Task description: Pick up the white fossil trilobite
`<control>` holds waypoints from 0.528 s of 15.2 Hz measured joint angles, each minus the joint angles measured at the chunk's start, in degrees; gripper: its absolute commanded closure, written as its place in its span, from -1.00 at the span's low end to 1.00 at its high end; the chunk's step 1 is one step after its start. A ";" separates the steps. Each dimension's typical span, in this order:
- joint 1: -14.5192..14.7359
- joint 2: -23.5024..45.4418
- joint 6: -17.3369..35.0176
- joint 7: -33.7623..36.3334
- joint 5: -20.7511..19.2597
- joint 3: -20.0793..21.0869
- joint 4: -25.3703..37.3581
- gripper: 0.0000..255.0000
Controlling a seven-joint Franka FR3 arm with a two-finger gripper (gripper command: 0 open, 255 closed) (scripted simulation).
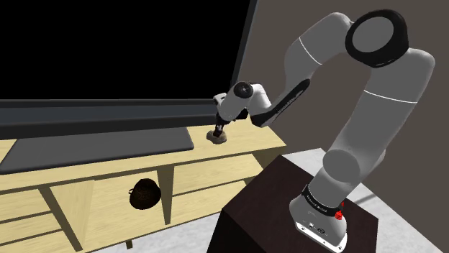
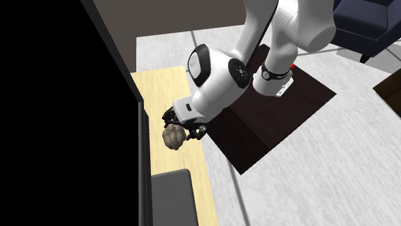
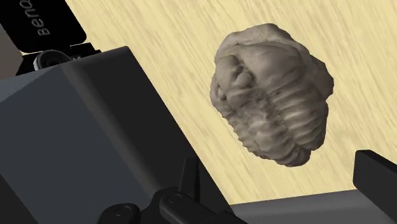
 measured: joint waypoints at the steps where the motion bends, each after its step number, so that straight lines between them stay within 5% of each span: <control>1: 0.76 2.51 -0.25 4.03 -5.19 -0.34 2.06 -1.00; 3: 1.57 6.71 -0.50 9.93 -13.28 -1.06 5.50 -1.00; 8: 2.01 11.46 -1.21 17.26 -21.72 -1.57 8.19 -1.00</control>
